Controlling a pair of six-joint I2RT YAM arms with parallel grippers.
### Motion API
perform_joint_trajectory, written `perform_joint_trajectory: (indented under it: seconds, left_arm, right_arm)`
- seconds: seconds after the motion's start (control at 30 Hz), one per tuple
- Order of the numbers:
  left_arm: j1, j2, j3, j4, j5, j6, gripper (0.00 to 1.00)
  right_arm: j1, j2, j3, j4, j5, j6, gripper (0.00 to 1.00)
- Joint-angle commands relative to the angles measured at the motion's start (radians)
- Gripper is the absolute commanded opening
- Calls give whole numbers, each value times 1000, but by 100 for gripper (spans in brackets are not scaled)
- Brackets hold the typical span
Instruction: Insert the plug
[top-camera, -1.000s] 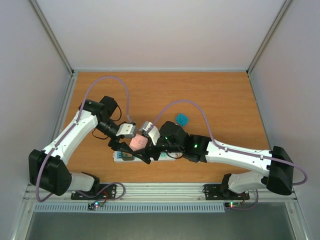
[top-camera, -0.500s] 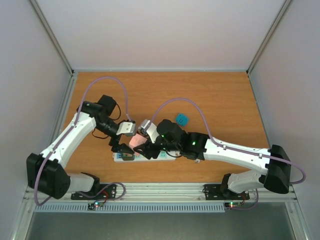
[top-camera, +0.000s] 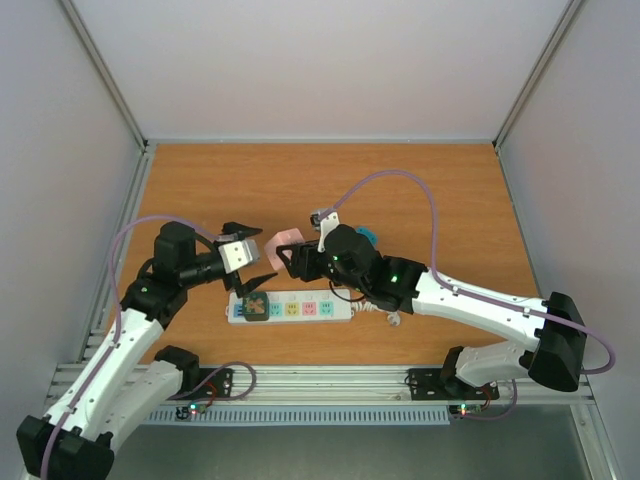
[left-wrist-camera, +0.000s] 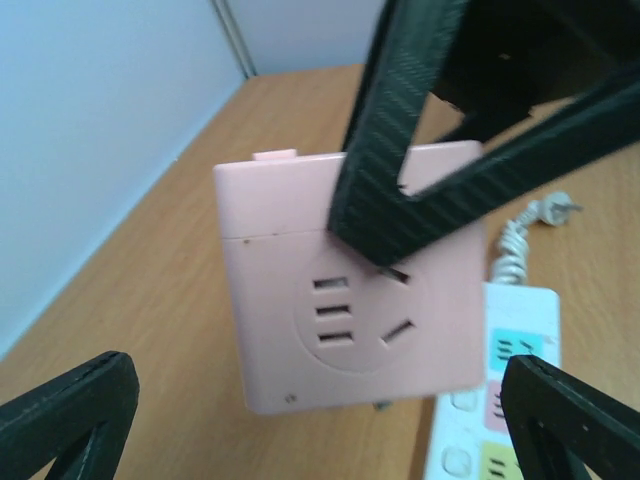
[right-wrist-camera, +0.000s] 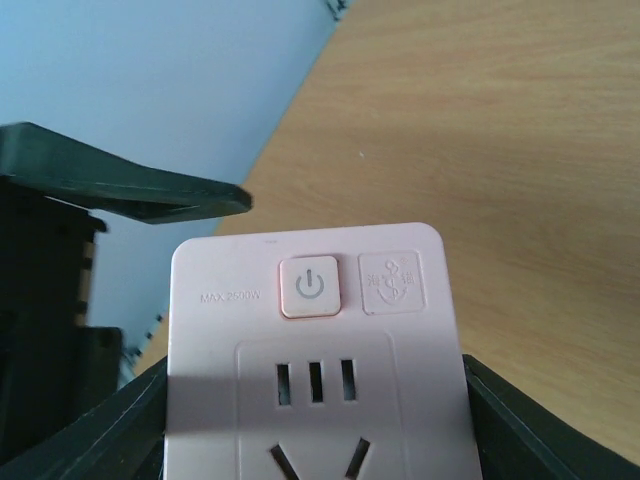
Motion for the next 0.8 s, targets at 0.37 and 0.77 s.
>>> perform_joint_trajectory:
  seconds: [0.37, 0.77]
  left_arm:
    - [3, 40, -55, 199, 132, -66, 76]
    - [3, 5, -75, 154, 191, 43, 39]
  right_arm:
    - [47, 40, 5, 176, 6, 149, 7]
    - [47, 17, -7, 128, -24, 112, 98]
